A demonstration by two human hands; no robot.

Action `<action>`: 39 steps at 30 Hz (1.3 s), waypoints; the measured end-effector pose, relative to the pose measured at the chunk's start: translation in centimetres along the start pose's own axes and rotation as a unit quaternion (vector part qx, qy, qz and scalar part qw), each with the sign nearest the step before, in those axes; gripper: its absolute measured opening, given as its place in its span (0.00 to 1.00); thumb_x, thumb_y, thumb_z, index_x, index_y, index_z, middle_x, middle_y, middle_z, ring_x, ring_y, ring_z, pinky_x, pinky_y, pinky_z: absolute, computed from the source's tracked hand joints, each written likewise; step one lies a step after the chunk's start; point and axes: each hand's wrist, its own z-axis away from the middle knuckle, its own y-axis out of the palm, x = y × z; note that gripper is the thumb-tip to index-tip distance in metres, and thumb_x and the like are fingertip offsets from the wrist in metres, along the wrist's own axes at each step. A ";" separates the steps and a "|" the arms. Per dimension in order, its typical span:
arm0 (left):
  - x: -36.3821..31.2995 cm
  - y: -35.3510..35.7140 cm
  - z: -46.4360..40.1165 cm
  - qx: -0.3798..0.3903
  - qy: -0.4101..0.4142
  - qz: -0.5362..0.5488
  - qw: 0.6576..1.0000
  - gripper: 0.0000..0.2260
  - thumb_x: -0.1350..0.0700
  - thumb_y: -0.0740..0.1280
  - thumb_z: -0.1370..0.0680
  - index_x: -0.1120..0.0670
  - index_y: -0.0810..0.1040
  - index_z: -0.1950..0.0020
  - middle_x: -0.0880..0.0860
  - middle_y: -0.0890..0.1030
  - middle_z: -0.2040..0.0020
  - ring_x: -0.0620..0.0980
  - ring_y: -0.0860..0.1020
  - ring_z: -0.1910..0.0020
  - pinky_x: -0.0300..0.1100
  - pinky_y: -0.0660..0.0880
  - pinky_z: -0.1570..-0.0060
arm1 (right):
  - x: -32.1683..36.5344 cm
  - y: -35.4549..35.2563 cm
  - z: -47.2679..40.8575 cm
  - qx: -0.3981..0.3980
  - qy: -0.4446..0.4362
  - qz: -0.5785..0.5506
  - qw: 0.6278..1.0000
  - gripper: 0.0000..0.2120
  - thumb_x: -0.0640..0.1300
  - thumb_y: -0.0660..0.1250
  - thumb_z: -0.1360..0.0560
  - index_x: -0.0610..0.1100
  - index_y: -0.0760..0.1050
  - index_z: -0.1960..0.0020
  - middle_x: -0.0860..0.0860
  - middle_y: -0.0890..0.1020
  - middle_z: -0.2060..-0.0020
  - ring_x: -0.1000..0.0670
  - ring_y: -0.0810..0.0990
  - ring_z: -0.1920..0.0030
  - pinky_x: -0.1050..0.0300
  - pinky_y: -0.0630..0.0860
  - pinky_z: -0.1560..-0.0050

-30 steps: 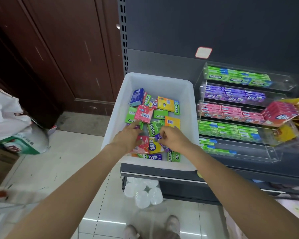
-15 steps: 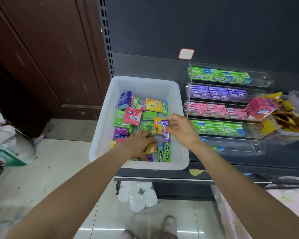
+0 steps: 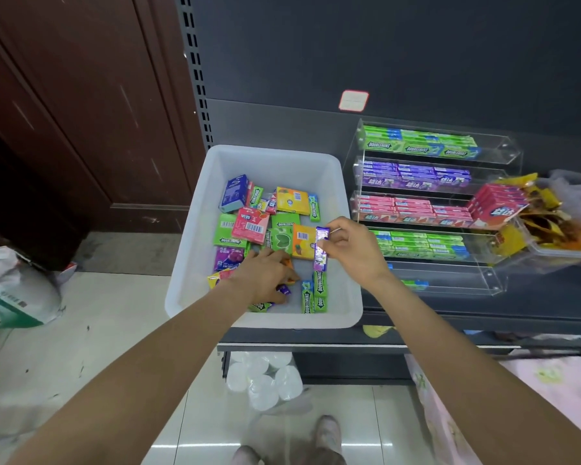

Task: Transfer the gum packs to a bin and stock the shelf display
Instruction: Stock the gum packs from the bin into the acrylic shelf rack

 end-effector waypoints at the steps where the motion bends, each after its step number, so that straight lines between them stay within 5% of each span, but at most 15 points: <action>1: 0.0 0.0 0.0 -0.005 -0.005 0.005 1.000 0.24 0.44 0.68 0.27 0.43 0.70 0.32 0.50 0.65 0.30 0.53 0.63 0.32 0.51 0.62 0.35 | 0.0 0.0 0.0 -0.001 0.000 -0.003 1.000 0.07 0.38 0.70 0.27 0.46 0.73 0.52 0.47 0.81 0.61 0.52 0.79 0.61 0.60 0.75 0.58; 7: 0.5 0.1 0.3 -0.027 -0.015 0.068 0.997 0.26 0.45 0.69 0.28 0.45 0.68 0.32 0.48 0.66 0.30 0.50 0.65 0.33 0.49 0.63 0.36 | -0.2 0.2 0.1 -0.008 0.003 -0.012 1.000 0.08 0.38 0.70 0.27 0.46 0.74 0.52 0.47 0.82 0.60 0.51 0.80 0.61 0.57 0.77 0.55; 13: 0.7 0.5 0.6 0.007 -0.009 0.014 1.000 0.36 0.43 0.74 0.33 0.47 0.62 0.29 0.50 0.62 0.30 0.52 0.62 0.31 0.51 0.63 0.34 | -0.3 0.5 0.2 -0.001 0.000 0.006 1.000 0.07 0.38 0.70 0.27 0.45 0.74 0.53 0.46 0.82 0.60 0.49 0.81 0.60 0.53 0.78 0.54; 24: 0.7 -0.5 1.2 -0.053 -0.082 0.049 0.994 0.20 0.54 0.67 0.26 0.49 0.71 0.34 0.52 0.74 0.37 0.53 0.70 0.37 0.49 0.64 0.36 | -0.2 0.7 0.2 -0.006 0.007 0.013 1.000 0.08 0.38 0.70 0.28 0.41 0.75 0.50 0.43 0.83 0.58 0.49 0.80 0.58 0.56 0.77 0.55; 28: 0.9 -0.4 1.1 -0.010 -0.100 0.094 0.990 0.20 0.50 0.70 0.27 0.50 0.73 0.36 0.54 0.73 0.40 0.53 0.72 0.40 0.49 0.66 0.37 | -0.1 0.7 0.4 -0.007 0.008 0.010 1.000 0.07 0.38 0.70 0.27 0.43 0.75 0.51 0.45 0.82 0.59 0.49 0.80 0.58 0.57 0.76 0.55; 31: 0.8 -0.2 0.9 -0.022 -0.112 0.155 0.981 0.19 0.56 0.73 0.29 0.55 0.75 0.39 0.55 0.74 0.39 0.54 0.74 0.42 0.47 0.72 0.41 | 0.0 0.7 0.4 -0.006 0.010 0.006 1.000 0.07 0.38 0.70 0.27 0.44 0.74 0.51 0.45 0.81 0.59 0.49 0.80 0.58 0.55 0.77 0.54; 39: 0.6 -1.6 1.2 -0.164 -0.168 0.427 0.873 0.13 0.62 0.74 0.30 0.59 0.80 0.47 0.54 0.82 0.49 0.50 0.79 0.49 0.41 0.76 0.47 | 0.3 1.2 0.9 -0.014 0.007 0.011 1.000 0.07 0.38 0.70 0.27 0.45 0.73 0.52 0.44 0.82 0.58 0.49 0.80 0.58 0.53 0.79 0.53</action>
